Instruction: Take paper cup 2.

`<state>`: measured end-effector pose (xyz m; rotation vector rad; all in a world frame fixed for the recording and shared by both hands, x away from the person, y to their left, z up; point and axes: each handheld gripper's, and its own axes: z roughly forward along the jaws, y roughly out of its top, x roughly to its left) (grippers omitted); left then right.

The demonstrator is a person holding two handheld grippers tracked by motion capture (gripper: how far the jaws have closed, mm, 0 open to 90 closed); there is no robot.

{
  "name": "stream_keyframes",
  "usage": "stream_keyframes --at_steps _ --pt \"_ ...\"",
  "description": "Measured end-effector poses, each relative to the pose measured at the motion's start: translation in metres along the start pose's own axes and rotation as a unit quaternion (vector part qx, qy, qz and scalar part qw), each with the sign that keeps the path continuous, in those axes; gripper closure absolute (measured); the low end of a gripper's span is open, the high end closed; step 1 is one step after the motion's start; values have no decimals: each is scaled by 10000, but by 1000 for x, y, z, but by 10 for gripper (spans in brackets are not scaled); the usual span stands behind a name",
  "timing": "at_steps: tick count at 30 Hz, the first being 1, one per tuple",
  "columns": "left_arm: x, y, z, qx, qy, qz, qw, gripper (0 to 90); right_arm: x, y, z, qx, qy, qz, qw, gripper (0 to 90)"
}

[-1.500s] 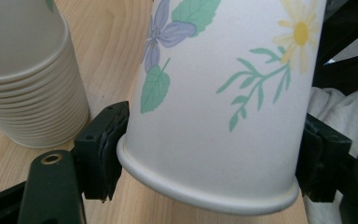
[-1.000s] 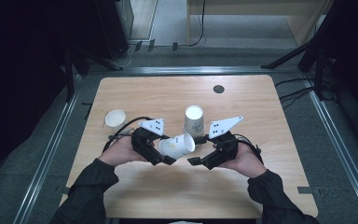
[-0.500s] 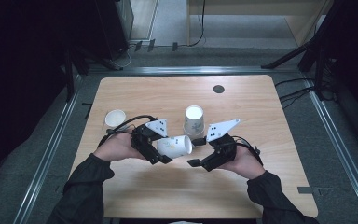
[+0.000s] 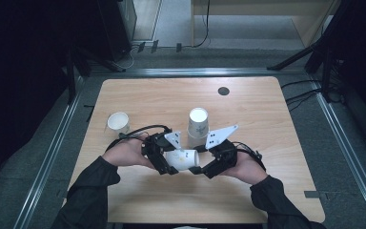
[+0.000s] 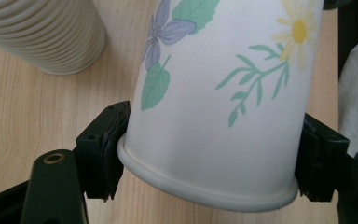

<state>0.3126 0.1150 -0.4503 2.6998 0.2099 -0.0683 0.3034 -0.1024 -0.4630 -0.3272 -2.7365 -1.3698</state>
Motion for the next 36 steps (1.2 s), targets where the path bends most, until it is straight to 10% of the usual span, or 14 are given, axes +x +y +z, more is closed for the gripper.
stream_keyframes --at_steps 12,19,36 --pt "-3 3 9 -46 -93 29 9999 219 3 0 6 196 92 -145 9997 347" --pt "1 -2 2 -529 -70 -159 9985 90 0 1 -2 47 57 -118 9999 346" --pt "1 -23 -7 -1690 -177 -522 9841 91 -3 1 -23 -346 87 -87 9993 345"
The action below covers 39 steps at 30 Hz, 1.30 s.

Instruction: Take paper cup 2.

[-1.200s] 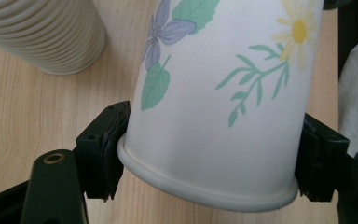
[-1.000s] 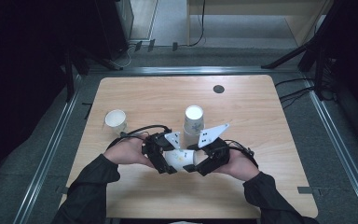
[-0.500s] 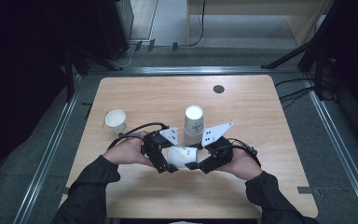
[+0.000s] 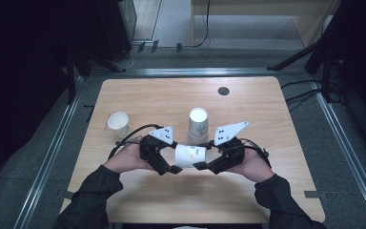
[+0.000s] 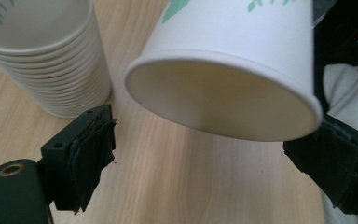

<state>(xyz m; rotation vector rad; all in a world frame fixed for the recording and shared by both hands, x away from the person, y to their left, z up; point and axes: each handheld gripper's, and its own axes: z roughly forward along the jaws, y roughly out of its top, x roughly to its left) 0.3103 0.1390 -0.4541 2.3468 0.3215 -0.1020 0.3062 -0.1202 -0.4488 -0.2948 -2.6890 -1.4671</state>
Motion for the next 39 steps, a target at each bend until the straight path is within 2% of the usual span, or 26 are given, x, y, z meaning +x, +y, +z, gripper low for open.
stream_keyframes --at_steps 1,4,9,12,16,24,34,36,39 --pt "0 -1 0 -61 -6 -14 10000 91 0 0 0 -9 26 1 10000 345" --pt "1 -3 0 -390 -217 -175 9989 91 1 1 1 -15 81 -19 10000 345" --pt "0 -3 0 -575 -349 -186 9976 95 2 3 4 -41 147 -37 9999 346" --pt "0 -3 0 -667 -431 -177 9967 133 2 3 5 -79 198 -7 9998 346" --pt "0 -3 1 -650 -481 -120 9967 161 2 3 7 -87 275 1 9996 345" --pt "0 -3 0 -634 -516 -41 9966 224 2 3 7 -74 285 2 9996 351" --pt "1 -3 -1 -617 -581 -134 9963 235 3 4 8 -34 279 48 9996 322" --pt "2 -3 -3 -608 -583 -145 9963 235 3 4 8 -20 274 59 9996 302" --pt "1 -1 -7 -472 -455 -63 9978 236 2 3 8 -1 206 88 9997 279"
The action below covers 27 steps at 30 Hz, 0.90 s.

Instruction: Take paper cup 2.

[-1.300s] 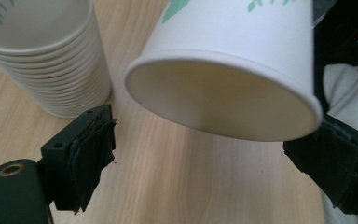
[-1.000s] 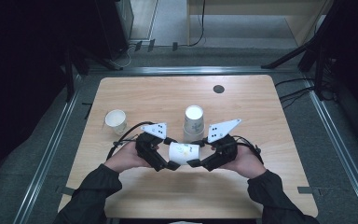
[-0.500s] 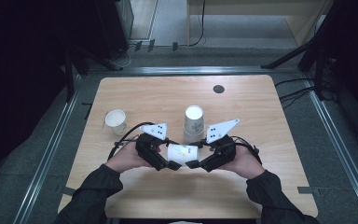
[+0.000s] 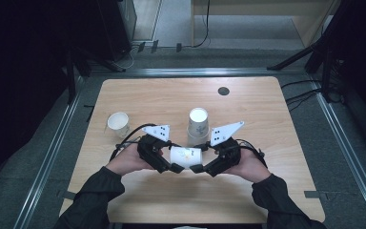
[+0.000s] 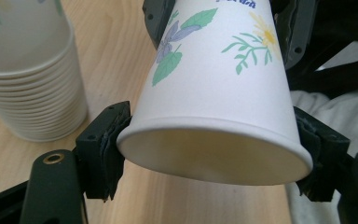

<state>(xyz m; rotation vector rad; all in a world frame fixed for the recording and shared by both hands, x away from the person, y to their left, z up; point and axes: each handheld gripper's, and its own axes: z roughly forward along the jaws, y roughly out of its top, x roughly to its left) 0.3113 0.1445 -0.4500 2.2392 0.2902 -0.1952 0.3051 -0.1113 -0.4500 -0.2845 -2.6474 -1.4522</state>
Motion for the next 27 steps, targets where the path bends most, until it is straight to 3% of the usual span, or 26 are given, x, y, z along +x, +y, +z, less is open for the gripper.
stream_keyframes --at_steps 7,10,13,21,27 --pt "-2 8 -14 269 248 104 9993 235 -2 -4 -1 124 -104 14 9999 269" --pt "-4 12 -19 501 448 169 9976 235 -1 -5 0 184 -143 41 9997 268" --pt "-3 15 -24 667 494 157 9964 235 -1 -6 1 245 -203 26 9995 268" --pt "-1 21 -17 1243 638 210 9900 235 -2 -7 8 357 -277 -5 9990 266" --pt "-1 23 -2 1612 581 304 9847 235 -5 -8 13 445 -316 13 9985 267"
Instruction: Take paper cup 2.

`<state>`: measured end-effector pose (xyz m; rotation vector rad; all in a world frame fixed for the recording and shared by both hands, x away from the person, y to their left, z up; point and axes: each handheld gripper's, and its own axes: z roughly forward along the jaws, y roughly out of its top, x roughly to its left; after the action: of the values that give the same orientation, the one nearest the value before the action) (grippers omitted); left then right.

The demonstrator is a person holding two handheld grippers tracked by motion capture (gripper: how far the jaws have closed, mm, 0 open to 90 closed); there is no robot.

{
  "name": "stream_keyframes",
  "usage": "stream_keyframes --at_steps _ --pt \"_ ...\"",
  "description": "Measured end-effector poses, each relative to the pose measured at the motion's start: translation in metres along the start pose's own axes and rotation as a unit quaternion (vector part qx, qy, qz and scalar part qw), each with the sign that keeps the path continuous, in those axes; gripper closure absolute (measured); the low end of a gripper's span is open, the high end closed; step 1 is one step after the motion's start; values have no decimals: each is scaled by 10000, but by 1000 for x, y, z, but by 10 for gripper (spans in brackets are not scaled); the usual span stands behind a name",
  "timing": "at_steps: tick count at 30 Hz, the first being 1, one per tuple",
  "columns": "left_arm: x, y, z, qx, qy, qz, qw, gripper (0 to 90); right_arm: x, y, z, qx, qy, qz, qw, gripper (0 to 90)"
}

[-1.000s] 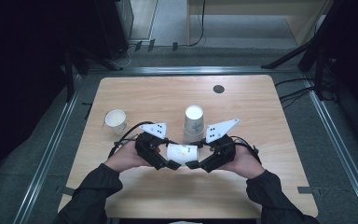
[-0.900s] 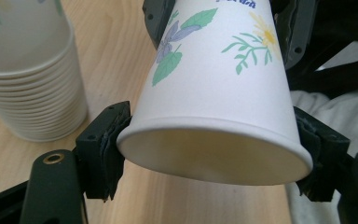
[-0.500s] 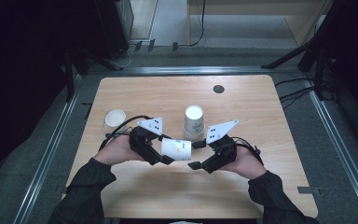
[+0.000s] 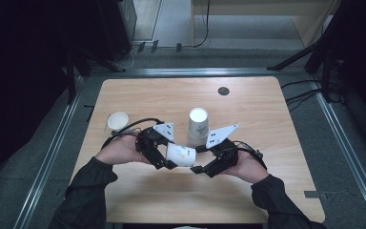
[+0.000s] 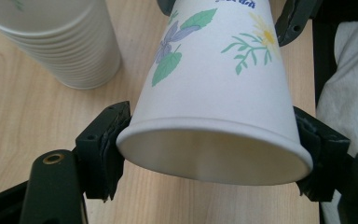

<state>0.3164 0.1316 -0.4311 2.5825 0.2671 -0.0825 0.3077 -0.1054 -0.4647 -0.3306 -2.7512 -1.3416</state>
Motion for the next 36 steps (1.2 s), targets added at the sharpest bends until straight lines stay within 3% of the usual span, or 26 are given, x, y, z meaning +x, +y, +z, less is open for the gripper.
stream_keyframes --at_steps 7,16,21,25,36 --pt "-4 7 14 273 8 88 9996 234 2 0 6 79 80 -69 9999 280" --pt "-8 10 23 306 -167 193 9992 234 8 2 19 326 164 -298 9989 340" --pt "-7 7 24 190 -190 238 9994 215 8 2 18 368 221 -247 9988 343" --pt "-6 5 21 93 -274 226 9993 146 8 2 16 334 188 -257 9989 342" --pt "-1 -6 8 -549 -320 -61 9980 129 2 0 -4 -9 151 -174 9997 340"
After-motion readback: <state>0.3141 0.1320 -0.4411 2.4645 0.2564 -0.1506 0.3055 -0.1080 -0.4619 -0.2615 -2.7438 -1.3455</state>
